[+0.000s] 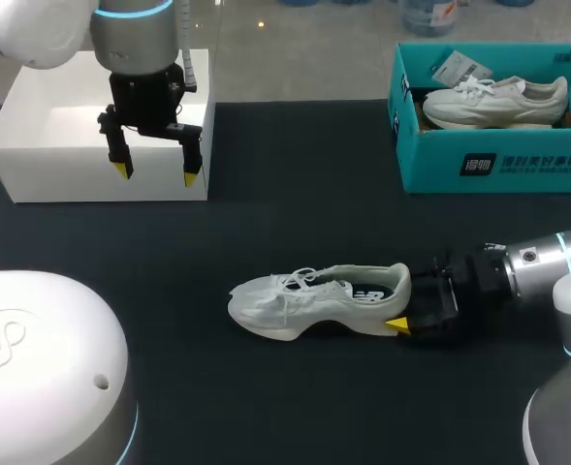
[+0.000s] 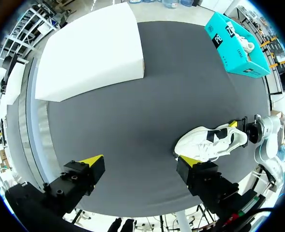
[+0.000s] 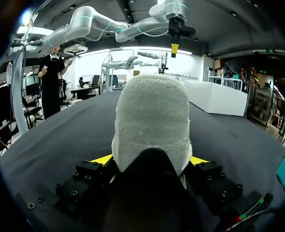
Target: Take the shoe out of the shoebox, open the shoe tongue, remove and reinsert the insole, then place the shoe into the shoebox
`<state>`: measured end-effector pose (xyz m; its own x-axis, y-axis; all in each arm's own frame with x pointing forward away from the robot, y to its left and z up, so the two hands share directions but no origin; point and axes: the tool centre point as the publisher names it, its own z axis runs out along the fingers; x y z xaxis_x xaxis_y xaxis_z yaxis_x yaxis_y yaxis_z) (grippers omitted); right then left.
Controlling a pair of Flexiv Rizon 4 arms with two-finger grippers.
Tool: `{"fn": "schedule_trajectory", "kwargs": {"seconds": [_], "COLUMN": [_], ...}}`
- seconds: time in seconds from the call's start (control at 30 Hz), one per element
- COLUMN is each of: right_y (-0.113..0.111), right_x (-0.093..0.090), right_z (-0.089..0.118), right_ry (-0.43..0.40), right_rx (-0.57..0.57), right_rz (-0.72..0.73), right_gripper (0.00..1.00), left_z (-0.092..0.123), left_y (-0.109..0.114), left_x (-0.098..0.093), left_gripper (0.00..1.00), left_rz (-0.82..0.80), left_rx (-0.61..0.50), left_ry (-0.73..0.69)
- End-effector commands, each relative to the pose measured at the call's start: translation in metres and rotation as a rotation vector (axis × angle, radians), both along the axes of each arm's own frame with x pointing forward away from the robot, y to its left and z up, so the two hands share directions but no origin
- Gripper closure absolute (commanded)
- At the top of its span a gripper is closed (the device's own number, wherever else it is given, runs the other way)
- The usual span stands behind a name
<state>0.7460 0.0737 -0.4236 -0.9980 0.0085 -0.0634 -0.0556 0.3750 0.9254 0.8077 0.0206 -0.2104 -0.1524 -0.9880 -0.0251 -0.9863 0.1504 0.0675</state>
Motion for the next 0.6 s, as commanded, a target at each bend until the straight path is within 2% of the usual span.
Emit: {"fn": "schedule_trajectory", "kwargs": {"seconds": [0.03, 0.33, 0.6], "right_y": [0.002, 0.002, 0.002], "right_x": [0.000, 0.000, 0.000], "right_z": [-0.003, -0.003, -0.003], "right_ry": [0.001, 0.001, 0.001], "right_rx": [-0.003, -0.003, -0.003], "right_rz": [0.000, 0.000, 0.000], "right_gripper": [1.00, 1.00, 1.00], "left_z": [-0.014, -0.031, -0.045], "left_y": [-0.027, -0.107, -0.157], "left_x": [-0.011, -0.059, -0.085], "left_gripper": [0.00, 0.00, 0.00], "left_rz": [0.030, 0.002, 0.006], "left_rx": [0.022, 0.006, 0.029], "left_ry": [0.010, 0.044, 0.058]}}
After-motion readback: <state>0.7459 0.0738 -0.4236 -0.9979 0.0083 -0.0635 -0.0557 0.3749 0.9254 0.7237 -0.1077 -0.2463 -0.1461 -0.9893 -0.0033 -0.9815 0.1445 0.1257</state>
